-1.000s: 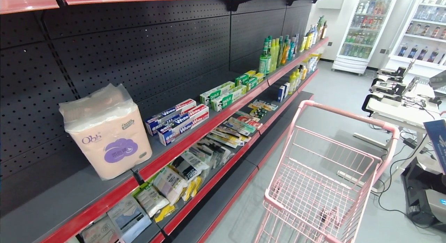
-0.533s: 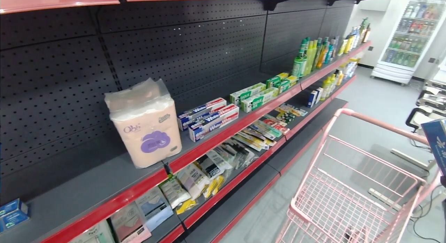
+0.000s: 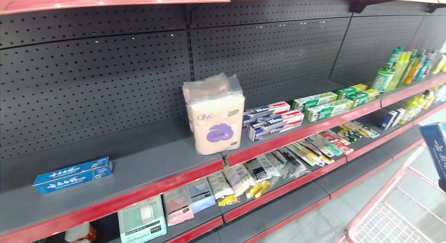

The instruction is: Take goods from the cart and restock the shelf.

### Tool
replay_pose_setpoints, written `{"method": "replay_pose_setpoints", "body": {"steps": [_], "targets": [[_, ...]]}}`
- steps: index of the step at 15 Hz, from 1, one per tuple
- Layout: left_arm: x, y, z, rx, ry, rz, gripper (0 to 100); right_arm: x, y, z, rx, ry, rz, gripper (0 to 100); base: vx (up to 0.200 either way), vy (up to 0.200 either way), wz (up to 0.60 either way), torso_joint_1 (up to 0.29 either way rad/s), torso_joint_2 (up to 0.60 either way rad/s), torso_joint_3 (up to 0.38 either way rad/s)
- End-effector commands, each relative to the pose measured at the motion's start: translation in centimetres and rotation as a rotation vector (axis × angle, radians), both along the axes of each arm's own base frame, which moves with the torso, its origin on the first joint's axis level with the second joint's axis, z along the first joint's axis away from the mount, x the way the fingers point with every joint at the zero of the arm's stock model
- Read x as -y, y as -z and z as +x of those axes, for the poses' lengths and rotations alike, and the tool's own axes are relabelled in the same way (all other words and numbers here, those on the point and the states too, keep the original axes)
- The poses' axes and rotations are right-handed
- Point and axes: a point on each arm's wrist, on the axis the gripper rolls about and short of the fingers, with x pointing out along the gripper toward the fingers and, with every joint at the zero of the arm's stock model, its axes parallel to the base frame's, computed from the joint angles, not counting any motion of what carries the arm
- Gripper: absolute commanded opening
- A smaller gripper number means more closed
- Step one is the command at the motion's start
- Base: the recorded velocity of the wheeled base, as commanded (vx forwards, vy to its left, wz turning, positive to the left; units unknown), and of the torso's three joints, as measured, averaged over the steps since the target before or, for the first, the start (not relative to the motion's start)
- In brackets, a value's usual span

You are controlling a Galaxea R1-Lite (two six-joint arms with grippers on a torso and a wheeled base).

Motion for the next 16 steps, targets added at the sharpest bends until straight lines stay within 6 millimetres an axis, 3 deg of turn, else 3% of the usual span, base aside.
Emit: {"method": "replay_pose_setpoints", "body": {"steps": [1,10,16], "targets": [[0.0,0.0,0.0,-0.001,-0.001,0.0,100,0.0,0.0,0.0,-0.002,0.0,0.0,0,0.0,0.0,0.6,-0.002,0.0,0.007],[0.0,0.0,0.0,-0.001,-0.001,0.0,100,-0.1,1.0,-0.7,-0.014,0.003,0.0,0,0.0,0.0,0.6,0.002,0.0,0.003],[0.0,0.0,0.0,-0.001,-0.001,0.0,100,-0.4,1.1,-2.7,0.08,-0.035,0.075,0,0.0,0.0,0.0,0.0,0.0,0.0]]}}
